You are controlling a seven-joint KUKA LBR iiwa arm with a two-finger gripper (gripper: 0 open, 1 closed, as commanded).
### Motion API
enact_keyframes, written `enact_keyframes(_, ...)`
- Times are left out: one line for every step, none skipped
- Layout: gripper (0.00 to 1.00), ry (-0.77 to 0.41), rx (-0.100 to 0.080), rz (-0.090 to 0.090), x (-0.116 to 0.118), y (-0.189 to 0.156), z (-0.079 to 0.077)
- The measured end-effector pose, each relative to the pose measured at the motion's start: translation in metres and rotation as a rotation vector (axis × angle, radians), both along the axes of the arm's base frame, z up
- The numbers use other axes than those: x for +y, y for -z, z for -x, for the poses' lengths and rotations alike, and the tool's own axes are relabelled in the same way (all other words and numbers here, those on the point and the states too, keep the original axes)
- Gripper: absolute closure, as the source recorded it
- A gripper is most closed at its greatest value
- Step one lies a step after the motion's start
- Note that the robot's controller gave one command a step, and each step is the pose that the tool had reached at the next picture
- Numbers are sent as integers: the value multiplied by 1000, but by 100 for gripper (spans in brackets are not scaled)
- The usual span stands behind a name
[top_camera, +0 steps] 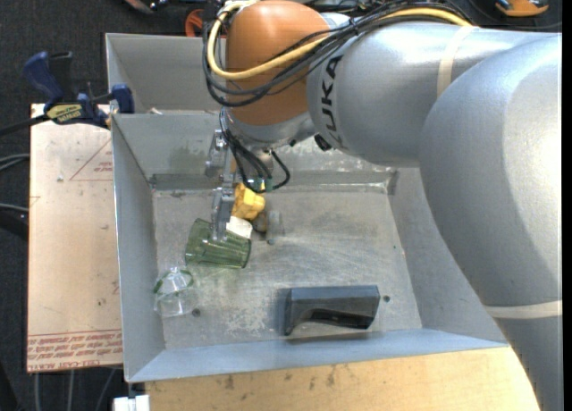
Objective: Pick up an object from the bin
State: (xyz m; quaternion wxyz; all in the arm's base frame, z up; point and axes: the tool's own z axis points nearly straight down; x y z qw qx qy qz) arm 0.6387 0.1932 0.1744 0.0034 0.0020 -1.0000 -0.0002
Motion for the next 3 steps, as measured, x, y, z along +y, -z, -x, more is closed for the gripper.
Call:
enact_keyframes(0, 3, -8, -1, -1, -5, -2)
enact_keyframes(0, -66, -14, -2, -4, 24, 7)
enact_keyframes(100, -206, -5, -5, -49, 93, 41)
